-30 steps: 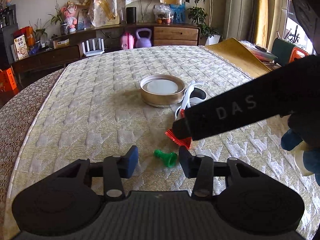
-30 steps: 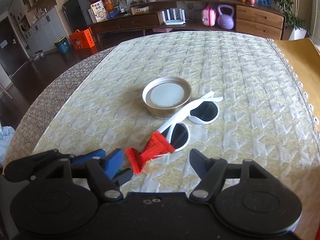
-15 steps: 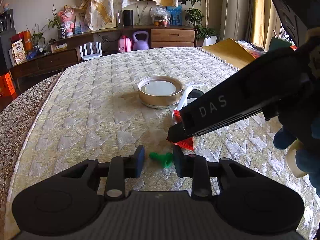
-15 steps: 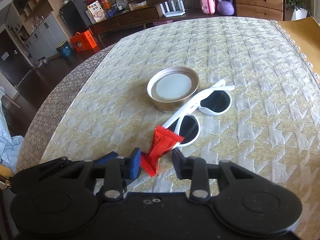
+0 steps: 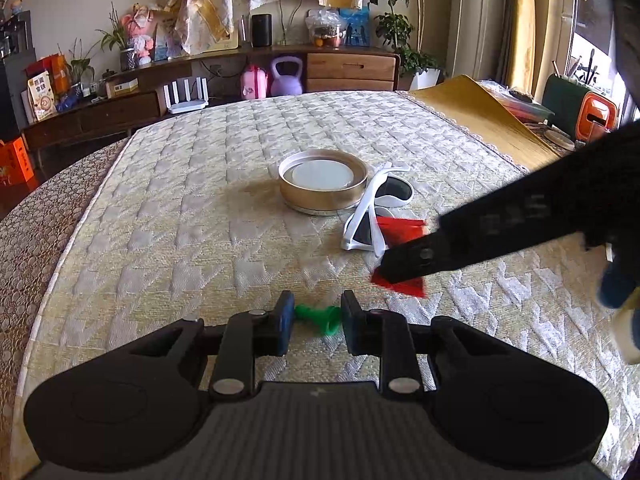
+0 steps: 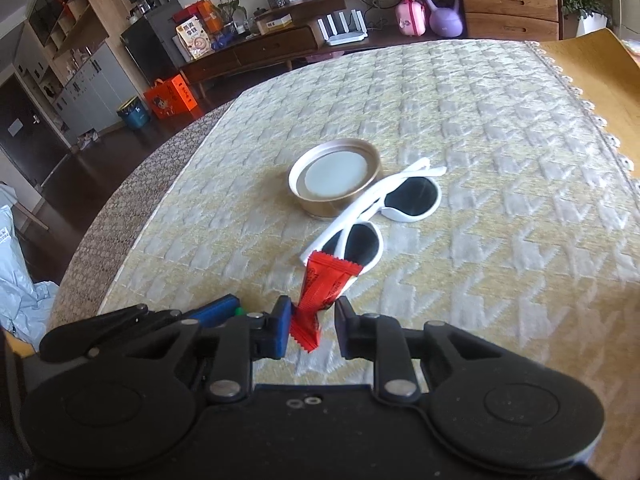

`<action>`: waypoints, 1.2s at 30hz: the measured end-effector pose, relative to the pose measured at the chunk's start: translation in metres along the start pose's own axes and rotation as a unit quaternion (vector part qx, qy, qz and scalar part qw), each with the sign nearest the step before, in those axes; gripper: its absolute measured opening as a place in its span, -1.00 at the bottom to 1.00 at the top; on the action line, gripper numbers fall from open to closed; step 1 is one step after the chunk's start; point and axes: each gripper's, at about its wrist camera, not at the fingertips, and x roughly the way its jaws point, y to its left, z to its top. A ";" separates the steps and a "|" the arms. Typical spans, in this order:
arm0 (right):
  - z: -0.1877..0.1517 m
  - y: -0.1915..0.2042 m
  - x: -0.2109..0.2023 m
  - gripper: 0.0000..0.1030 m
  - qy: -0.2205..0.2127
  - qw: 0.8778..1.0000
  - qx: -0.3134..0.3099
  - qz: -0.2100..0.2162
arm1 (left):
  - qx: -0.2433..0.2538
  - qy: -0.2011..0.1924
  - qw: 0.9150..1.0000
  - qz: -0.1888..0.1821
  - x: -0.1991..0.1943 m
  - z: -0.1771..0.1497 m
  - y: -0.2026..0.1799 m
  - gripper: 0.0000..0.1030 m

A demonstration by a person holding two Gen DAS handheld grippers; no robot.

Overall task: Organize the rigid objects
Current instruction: 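Grasp the small green plastic piece with the left tool while the right tool grasps the red wrapper, then carry the green piece and red wrapper with both tools over the red tin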

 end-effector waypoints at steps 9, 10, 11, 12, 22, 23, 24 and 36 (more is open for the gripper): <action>-0.011 -0.017 -0.038 -0.57 -0.015 1.000 0.010 -0.002 | -0.012 0.005 1.000 -0.011 -0.012 0.008 -0.006 -0.52; -0.012 -0.018 -0.043 -0.57 -0.017 1.000 0.012 0.000 | -0.013 0.005 1.000 -0.013 -0.014 0.010 -0.008 -0.52; -0.013 -0.020 -0.047 -0.57 -0.019 1.000 0.013 0.000 | -0.014 0.006 1.000 -0.015 -0.017 0.012 -0.009 -0.52; -0.013 -0.021 -0.052 -0.57 -0.022 1.000 0.015 -0.001 | -0.015 0.006 1.000 -0.017 -0.019 0.014 -0.011 -0.52; -0.016 -0.034 -0.100 -0.57 -0.063 0.998 0.027 -0.006 | -0.020 0.005 0.999 -0.041 -0.043 0.035 -0.036 -0.52; -0.016 -0.036 -0.105 -0.57 -0.068 0.997 0.027 -0.007 | -0.019 0.003 0.999 -0.044 -0.045 0.037 -0.038 -0.52; -0.016 -0.038 -0.110 -0.57 -0.072 0.997 0.028 -0.009 | -0.017 0.000 0.999 -0.046 -0.048 0.039 -0.041 -0.52; -0.032 -0.065 -0.164 -0.57 -0.112 0.992 0.037 -0.038 | 0.013 -0.039 0.997 -0.060 -0.074 0.068 -0.079 -0.52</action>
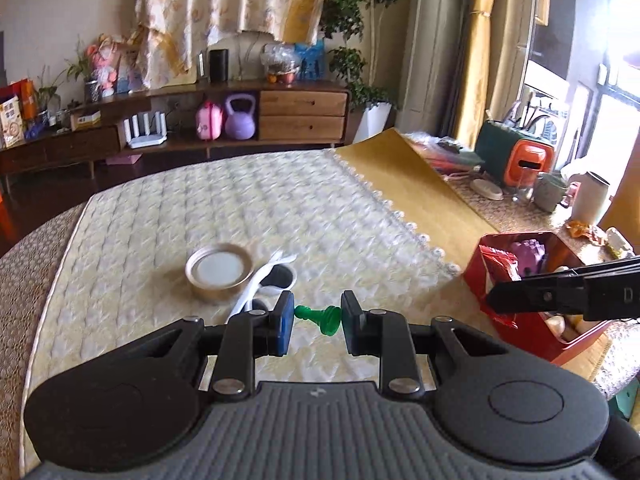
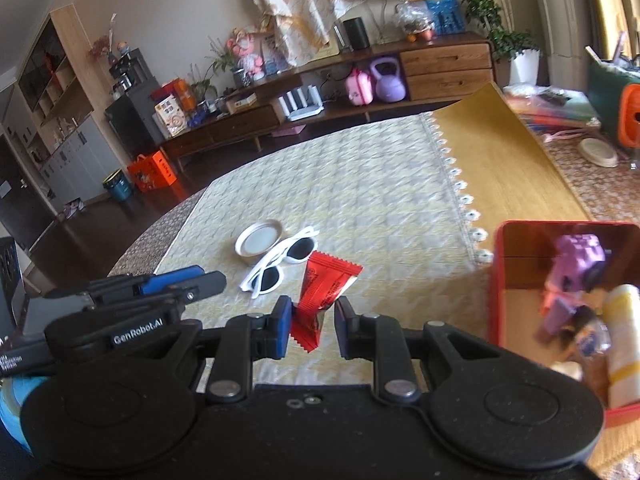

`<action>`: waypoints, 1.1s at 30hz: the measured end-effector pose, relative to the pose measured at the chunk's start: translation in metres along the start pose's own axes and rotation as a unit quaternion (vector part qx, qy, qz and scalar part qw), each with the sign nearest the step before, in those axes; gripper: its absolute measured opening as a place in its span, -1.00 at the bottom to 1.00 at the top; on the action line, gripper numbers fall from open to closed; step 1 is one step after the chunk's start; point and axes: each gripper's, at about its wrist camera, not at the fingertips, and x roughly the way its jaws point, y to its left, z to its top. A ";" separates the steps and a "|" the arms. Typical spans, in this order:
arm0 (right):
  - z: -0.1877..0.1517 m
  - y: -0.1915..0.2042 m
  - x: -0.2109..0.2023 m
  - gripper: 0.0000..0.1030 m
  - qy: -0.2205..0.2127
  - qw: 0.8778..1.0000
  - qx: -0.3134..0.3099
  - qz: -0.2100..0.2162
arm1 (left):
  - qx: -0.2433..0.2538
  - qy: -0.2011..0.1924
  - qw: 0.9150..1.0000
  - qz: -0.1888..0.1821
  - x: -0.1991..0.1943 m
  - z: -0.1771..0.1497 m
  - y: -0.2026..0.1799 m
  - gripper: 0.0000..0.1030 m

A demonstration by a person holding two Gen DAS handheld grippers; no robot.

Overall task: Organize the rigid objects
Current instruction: 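Carry the green piece and red wrapper with both tools over the red tin, then open the left tool to drop the green piece while the right tool drops the wrapper in the tin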

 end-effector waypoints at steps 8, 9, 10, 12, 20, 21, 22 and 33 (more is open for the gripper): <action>-0.009 -0.037 -0.031 -0.57 -0.018 0.999 0.022 -0.030 | 0.036 -0.001 0.999 -0.026 0.003 0.010 -0.043 -0.52; -0.010 -0.043 -0.034 -0.57 -0.019 0.999 0.025 -0.034 | 0.040 -0.001 0.999 -0.029 0.003 0.011 -0.048 -0.52; -0.012 -0.048 -0.037 -0.57 -0.020 0.999 0.028 -0.038 | 0.045 -0.002 0.998 -0.033 0.003 0.011 -0.055 -0.52; -0.014 -0.059 -0.043 -0.57 -0.022 0.998 0.034 -0.045 | 0.053 -0.001 0.998 -0.040 0.004 0.013 -0.066 -0.52; -0.022 -0.096 -0.064 -0.57 -0.030 0.996 0.053 -0.066 | 0.080 0.011 0.995 -0.066 0.016 0.018 -0.109 -0.52; -0.024 -0.101 -0.066 -0.57 -0.030 0.996 0.055 -0.069 | 0.084 0.012 0.994 -0.069 0.018 0.019 -0.114 -0.52; -0.026 -0.105 -0.068 -0.57 -0.030 0.995 0.056 -0.073 | 0.087 0.014 0.994 -0.072 0.020 0.020 -0.120 -0.52; -0.044 -0.149 -0.076 -0.57 -0.016 0.992 0.078 -0.095 | 0.126 0.048 0.986 -0.102 0.053 0.019 -0.178 -0.52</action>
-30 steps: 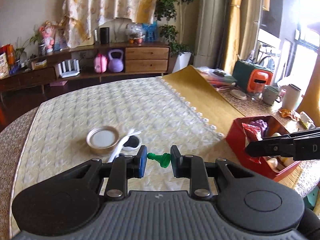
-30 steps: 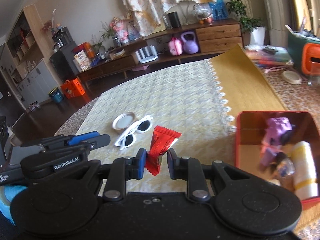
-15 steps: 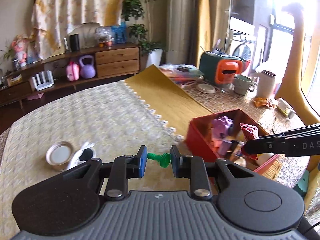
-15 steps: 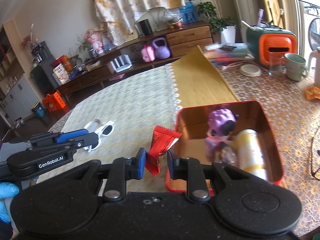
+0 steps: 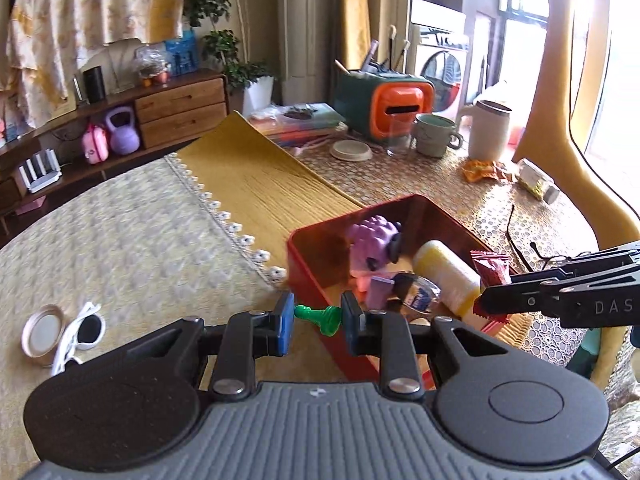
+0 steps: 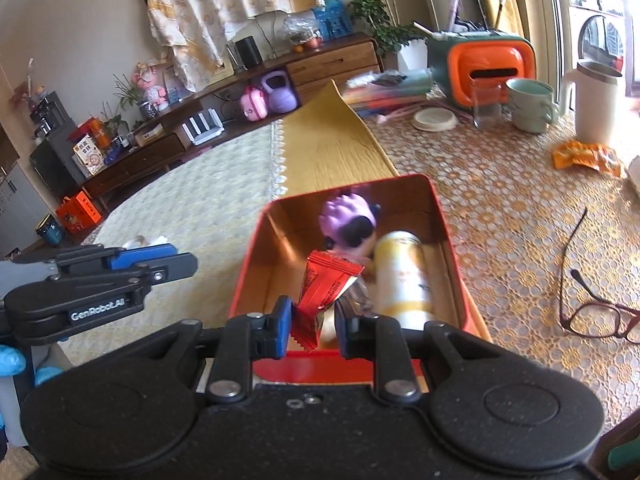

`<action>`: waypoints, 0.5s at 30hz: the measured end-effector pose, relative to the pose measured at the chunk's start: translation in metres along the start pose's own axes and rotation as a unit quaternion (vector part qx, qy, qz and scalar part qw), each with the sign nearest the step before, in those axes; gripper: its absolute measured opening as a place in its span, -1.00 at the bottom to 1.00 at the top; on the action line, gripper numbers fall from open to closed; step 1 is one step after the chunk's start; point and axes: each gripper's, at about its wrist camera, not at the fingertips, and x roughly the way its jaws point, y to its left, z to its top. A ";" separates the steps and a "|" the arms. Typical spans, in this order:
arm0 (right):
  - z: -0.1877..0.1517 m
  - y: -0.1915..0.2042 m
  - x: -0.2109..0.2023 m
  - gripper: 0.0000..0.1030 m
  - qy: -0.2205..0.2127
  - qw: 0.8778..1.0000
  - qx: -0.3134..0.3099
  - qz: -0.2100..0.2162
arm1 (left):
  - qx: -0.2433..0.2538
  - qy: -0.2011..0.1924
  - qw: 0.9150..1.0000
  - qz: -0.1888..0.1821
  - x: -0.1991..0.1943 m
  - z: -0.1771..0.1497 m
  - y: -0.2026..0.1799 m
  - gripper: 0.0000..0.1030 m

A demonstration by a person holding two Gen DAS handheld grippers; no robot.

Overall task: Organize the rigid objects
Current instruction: 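Open the left tool to drop the green piece while the right tool drops the wrapper in the tin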

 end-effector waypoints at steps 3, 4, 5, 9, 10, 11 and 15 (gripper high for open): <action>-0.002 -0.004 0.003 -0.57 0.008 1.000 -0.004 0.000 | 0.013 0.009 1.000 -0.007 0.014 0.005 -0.013 -0.52; -0.003 -0.005 0.005 -0.57 0.011 1.000 -0.005 0.001 | 0.017 0.012 1.000 -0.008 0.018 0.007 -0.017 -0.52; -0.004 -0.005 0.007 -0.57 0.015 1.000 -0.007 0.002 | 0.021 0.015 1.000 -0.009 0.023 0.009 -0.020 -0.52; -0.006 -0.007 0.012 -0.57 0.025 1.000 -0.016 0.004 | 0.038 0.022 0.999 -0.012 0.042 0.020 -0.035 -0.52; -0.007 -0.007 0.014 -0.57 0.027 0.999 -0.017 0.004 | 0.042 0.023 0.999 -0.013 0.046 0.022 -0.038 -0.52; -0.007 -0.008 0.015 -0.57 0.029 0.999 -0.018 0.003 | 0.044 0.024 0.999 -0.013 0.050 0.025 -0.040 -0.52; -0.006 -0.011 0.021 -0.57 0.034 0.999 -0.017 0.004 | 0.043 0.031 0.998 -0.018 0.067 0.037 -0.047 -0.52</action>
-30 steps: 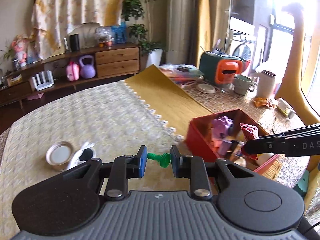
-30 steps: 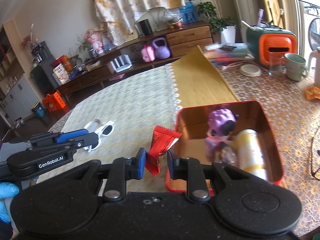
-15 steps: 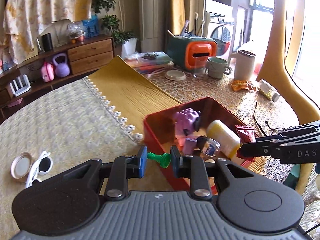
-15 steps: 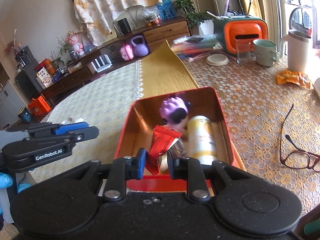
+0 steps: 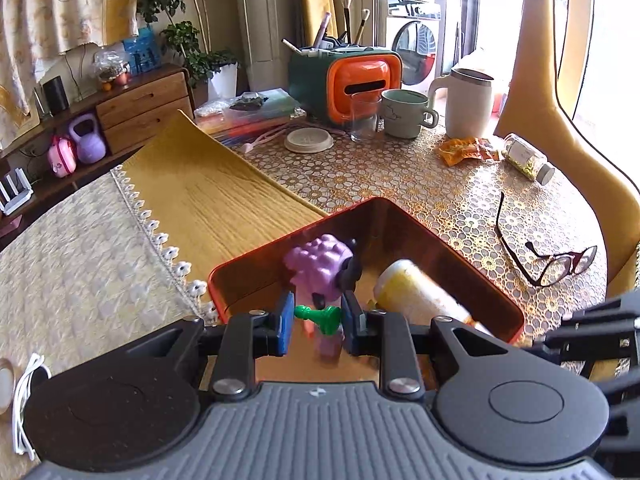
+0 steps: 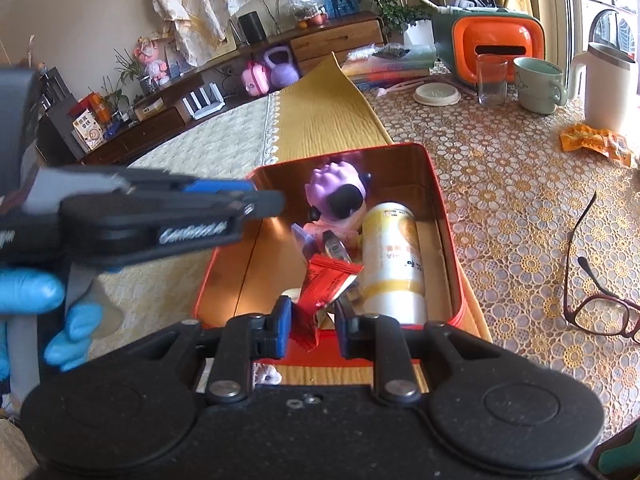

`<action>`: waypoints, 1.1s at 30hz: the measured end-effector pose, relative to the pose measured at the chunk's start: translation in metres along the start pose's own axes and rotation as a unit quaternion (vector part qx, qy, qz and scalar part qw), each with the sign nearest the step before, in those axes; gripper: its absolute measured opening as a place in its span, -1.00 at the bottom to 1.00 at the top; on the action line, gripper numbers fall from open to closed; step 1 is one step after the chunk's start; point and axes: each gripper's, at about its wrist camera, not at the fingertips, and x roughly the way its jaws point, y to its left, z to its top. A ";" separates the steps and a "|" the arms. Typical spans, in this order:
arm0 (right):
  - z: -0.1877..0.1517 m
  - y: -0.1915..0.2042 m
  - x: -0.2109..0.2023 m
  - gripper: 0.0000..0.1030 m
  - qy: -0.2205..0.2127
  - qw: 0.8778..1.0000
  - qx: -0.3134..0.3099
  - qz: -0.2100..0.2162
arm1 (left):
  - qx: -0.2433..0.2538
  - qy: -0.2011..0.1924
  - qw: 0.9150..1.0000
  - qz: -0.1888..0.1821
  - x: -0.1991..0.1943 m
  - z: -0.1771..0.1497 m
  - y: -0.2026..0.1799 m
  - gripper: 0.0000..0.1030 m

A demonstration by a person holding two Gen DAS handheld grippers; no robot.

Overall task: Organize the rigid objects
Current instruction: 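Open the left tool to drop the green piece while the right tool drops the wrapper in the tin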

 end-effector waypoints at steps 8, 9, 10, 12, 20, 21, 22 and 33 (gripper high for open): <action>0.002 -0.001 0.012 -0.58 0.007 1.000 -0.004 0.004 | -0.001 0.026 1.000 -0.009 0.031 0.013 -0.010 -0.52; 0.002 -0.001 0.013 -0.58 0.007 1.000 -0.004 0.005 | -0.004 0.031 0.999 -0.012 0.035 0.013 -0.010 -0.52; 0.003 -0.002 0.015 -0.58 0.008 1.000 -0.003 0.005 | -0.008 0.035 0.999 -0.013 0.038 0.013 -0.009 -0.52; 0.003 -0.002 0.017 -0.58 0.009 1.000 -0.002 0.005 | -0.012 0.042 0.999 -0.013 0.044 0.012 -0.009 -0.52; 0.005 -0.006 0.025 -0.57 0.012 1.000 0.013 0.008 | -0.028 0.059 0.998 -0.015 0.059 0.010 -0.005 -0.52; 0.005 -0.006 0.025 -0.56 0.012 1.000 0.015 0.008 | -0.030 0.063 0.997 -0.016 0.061 0.010 -0.005 -0.52; 0.005 -0.006 0.025 -0.54 0.012 1.000 0.017 0.008 | -0.031 0.067 0.997 -0.018 0.062 0.009 -0.005 -0.52; 0.005 -0.005 0.025 -0.46 0.011 0.999 0.030 0.001 | -0.043 0.079 0.996 -0.025 0.063 0.002 0.002 -0.52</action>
